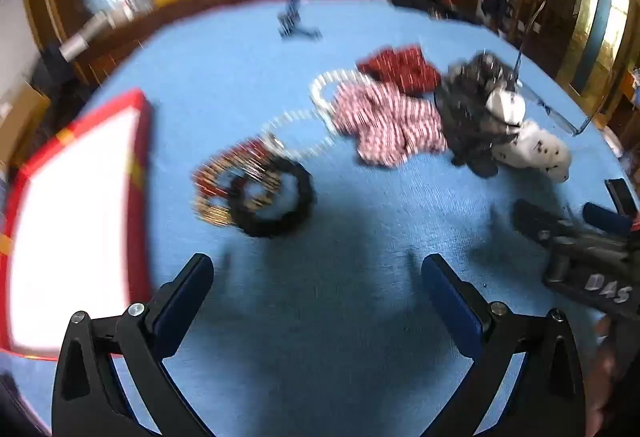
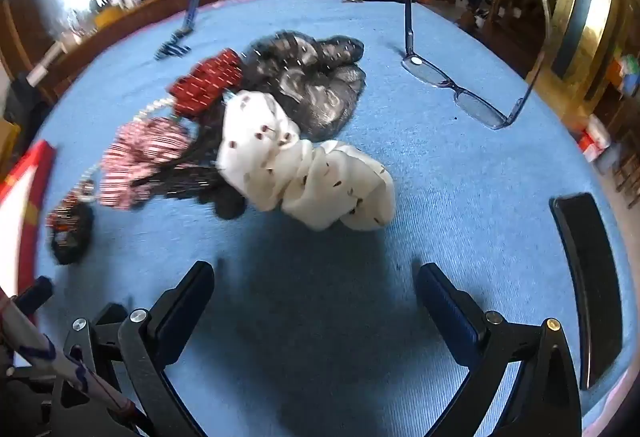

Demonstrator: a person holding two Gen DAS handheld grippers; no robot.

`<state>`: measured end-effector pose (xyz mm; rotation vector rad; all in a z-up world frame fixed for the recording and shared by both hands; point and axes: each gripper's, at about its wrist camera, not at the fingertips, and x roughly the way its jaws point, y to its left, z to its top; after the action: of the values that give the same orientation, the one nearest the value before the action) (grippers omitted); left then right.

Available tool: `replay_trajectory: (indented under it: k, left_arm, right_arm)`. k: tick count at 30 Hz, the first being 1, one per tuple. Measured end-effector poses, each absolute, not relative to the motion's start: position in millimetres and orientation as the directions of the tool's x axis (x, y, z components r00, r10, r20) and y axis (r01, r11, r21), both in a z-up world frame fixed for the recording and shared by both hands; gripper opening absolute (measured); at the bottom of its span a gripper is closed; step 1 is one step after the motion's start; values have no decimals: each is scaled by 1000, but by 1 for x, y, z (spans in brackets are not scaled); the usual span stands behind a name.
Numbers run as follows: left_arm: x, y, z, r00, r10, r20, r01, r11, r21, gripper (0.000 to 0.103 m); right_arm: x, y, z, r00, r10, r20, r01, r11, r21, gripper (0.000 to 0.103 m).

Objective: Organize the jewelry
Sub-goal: 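Move both tools toward the pile of scrunchies and bracelets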

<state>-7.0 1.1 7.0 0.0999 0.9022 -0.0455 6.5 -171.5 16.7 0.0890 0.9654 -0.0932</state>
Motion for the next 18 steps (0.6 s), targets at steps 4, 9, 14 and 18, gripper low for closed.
replay_trajectory:
  k: [4, 9, 14, 18]
  left_arm:
    - [-39, 11, 43, 736, 20, -677, 63, 993, 97, 103]
    - [-61, 27, 71, 796, 24, -604, 30, 996, 78, 103]
    - [-58, 38, 75, 783, 36, -621, 25, 996, 90, 103]
    - [-60, 42, 69, 782, 34, -622, 14, 997, 73, 103]
  right_arm:
    - [-27, -172, 52, 655, -44, -754, 96, 995, 26, 102]
    - [-74, -166, 97, 768, 7, -641, 54, 996, 75, 102]
    - [-79, -157, 105, 779, 16, -627, 54, 994, 91, 102]
    - [-73, -159, 100, 761, 22, -648, 66, 992, 111, 102]
